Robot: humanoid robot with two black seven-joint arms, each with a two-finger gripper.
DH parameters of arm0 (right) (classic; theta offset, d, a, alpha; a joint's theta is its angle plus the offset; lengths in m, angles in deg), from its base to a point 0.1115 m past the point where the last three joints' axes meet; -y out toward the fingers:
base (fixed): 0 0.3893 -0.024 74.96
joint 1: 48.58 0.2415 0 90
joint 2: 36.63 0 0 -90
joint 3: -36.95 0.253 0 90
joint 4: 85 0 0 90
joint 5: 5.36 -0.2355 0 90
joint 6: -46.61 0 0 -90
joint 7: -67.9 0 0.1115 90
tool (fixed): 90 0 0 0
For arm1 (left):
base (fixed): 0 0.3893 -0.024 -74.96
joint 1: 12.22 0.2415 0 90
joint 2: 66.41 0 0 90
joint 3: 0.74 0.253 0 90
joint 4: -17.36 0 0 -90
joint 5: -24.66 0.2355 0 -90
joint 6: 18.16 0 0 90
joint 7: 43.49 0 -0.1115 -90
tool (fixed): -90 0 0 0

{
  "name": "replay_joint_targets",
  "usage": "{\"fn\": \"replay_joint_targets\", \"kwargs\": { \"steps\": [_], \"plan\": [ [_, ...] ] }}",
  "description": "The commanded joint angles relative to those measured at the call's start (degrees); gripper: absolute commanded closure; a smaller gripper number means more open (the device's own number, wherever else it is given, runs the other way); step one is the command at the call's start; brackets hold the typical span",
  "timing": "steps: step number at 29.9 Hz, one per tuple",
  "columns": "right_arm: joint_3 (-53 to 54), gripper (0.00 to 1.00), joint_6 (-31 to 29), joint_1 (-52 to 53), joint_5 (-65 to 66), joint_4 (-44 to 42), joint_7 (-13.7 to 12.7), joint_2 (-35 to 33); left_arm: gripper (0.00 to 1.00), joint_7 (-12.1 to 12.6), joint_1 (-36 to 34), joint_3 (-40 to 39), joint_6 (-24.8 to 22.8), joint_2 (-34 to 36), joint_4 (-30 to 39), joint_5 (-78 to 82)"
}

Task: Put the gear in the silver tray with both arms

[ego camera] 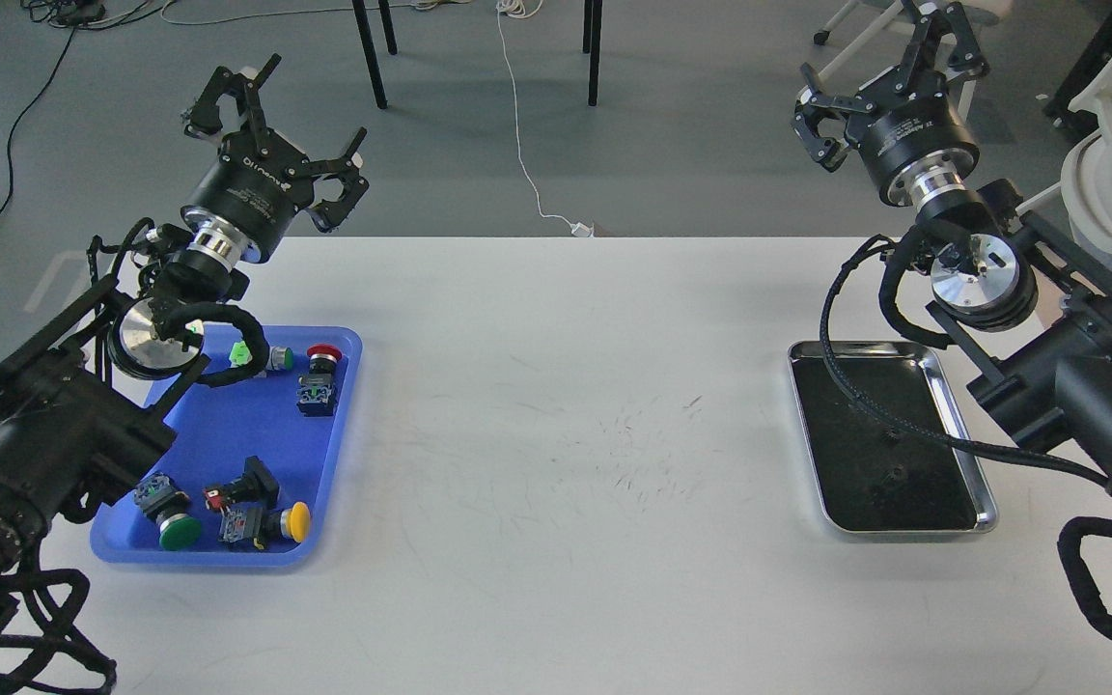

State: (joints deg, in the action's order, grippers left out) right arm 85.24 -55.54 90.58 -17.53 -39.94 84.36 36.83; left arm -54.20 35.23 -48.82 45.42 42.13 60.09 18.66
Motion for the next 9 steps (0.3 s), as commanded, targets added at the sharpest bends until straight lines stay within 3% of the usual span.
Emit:
{"fn": "replay_joint_targets", "kwargs": {
  "steps": [1, 9],
  "plan": [
    [1.1, 0.01, -0.9, -1.3, -3.7, -0.5, 0.0, 0.0, 0.02, 0.1, 0.3, -0.1, 0.0, -0.3, -0.4, -0.5],
    [1.5, 0.01, -2.0, -3.9, -3.7, 0.0, 0.1, -0.1, 0.02, 0.0, 0.4, -0.5, 0.0, -1.6, -1.5, -2.4]
  ]
}}
